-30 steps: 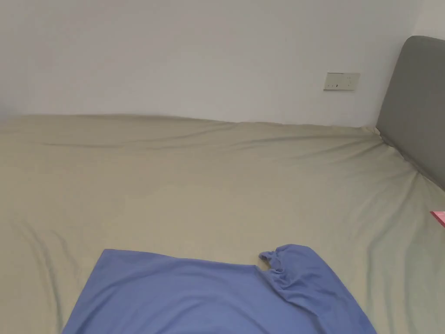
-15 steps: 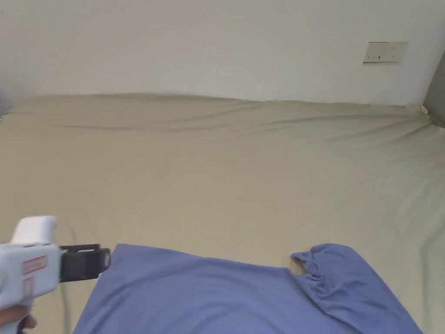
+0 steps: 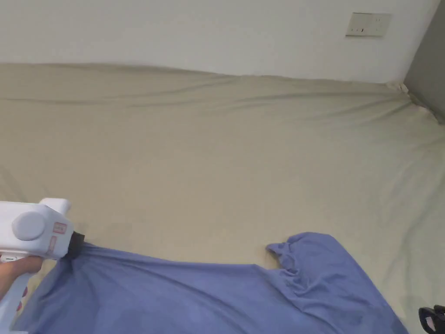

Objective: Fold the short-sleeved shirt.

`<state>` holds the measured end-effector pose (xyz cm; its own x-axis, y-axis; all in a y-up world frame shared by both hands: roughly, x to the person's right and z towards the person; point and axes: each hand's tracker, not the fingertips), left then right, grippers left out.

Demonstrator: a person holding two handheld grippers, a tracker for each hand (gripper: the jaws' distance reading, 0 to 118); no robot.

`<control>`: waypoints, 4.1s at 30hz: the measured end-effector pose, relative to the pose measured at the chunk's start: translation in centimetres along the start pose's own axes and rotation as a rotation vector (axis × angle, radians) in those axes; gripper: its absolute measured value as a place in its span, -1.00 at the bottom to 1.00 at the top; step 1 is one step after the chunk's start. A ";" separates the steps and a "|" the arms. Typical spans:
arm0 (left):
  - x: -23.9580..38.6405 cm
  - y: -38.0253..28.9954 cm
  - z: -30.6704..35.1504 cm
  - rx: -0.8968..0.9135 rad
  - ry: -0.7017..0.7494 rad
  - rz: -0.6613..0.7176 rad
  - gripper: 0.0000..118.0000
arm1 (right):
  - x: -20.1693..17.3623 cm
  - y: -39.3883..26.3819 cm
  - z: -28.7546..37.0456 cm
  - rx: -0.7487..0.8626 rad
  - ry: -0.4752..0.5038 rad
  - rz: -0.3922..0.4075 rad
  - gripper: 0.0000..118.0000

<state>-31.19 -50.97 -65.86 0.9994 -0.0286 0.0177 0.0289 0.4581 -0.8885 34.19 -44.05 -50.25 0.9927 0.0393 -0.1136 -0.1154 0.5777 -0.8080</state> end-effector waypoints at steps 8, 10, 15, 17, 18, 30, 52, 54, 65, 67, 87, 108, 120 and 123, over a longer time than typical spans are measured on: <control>1.2 -0.4 3.2 0.054 -0.032 -0.029 -0.92 | -3.3 8.6 -9.5 -0.065 0.027 0.112 0.00; 1.1 -0.1 4.3 0.075 -0.039 -0.007 -0.92 | -3.5 8.9 -13.2 -0.152 0.009 0.115 0.00; 0.5 -0.6 5.5 0.086 -0.062 0.030 -0.92 | -3.4 8.4 -15.0 -0.143 0.053 0.014 0.00; 0.3 -0.8 5.7 0.088 -0.062 0.028 -0.92 | -3.2 8.4 -14.7 -0.163 0.065 -0.013 -0.39; 0.1 -0.8 5.7 0.087 -0.063 0.036 -0.92 | -3.5 8.1 -14.2 -0.162 0.050 0.008 -0.98; -1.8 -1.0 14.3 0.180 -0.145 0.111 -0.92 | -1.7 11.8 -1.5 0.031 0.171 -0.152 -0.98; -8.7 8.8 51.8 0.778 -0.118 0.161 -0.92 | -5.3 27.4 40.6 0.655 0.022 -0.028 -0.98; -8.9 10.1 52.7 0.791 -0.105 0.169 -0.92 | -5.8 29.1 41.2 0.677 0.001 -0.022 -0.98; -9.5 18.4 51.2 0.794 -0.057 0.205 -0.92 | -4.7 38.7 36.9 0.665 -0.057 -0.015 -0.98; -9.3 20.0 50.7 0.799 -0.043 0.206 -0.92 | -3.8 40.1 36.2 0.658 -0.077 -0.027 -0.98; -6.4 29.9 50.8 0.906 0.143 0.135 -0.92 | -6.1 48.3 34.8 0.777 -0.223 0.025 -0.98; -6.4 3.1 15.4 0.407 -0.020 0.166 -0.92 | -8.9 21.3 0.7 0.293 -0.046 0.050 -0.98; -4.9 -17.1 11.6 0.148 -0.220 0.223 -0.92 | -7.6 -1.7 -2.5 0.136 -0.093 0.051 -0.98; -5.4 -20.2 13.0 0.152 -0.210 0.247 -0.92 | -8.2 -5.8 -0.9 0.115 -0.128 0.093 -0.98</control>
<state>-36.90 -48.47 -42.04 0.9578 0.2756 -0.0817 -0.2280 0.5555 -0.7996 26.70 -48.50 -45.14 0.9750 0.1964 -0.1041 -0.2096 0.6560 -0.7251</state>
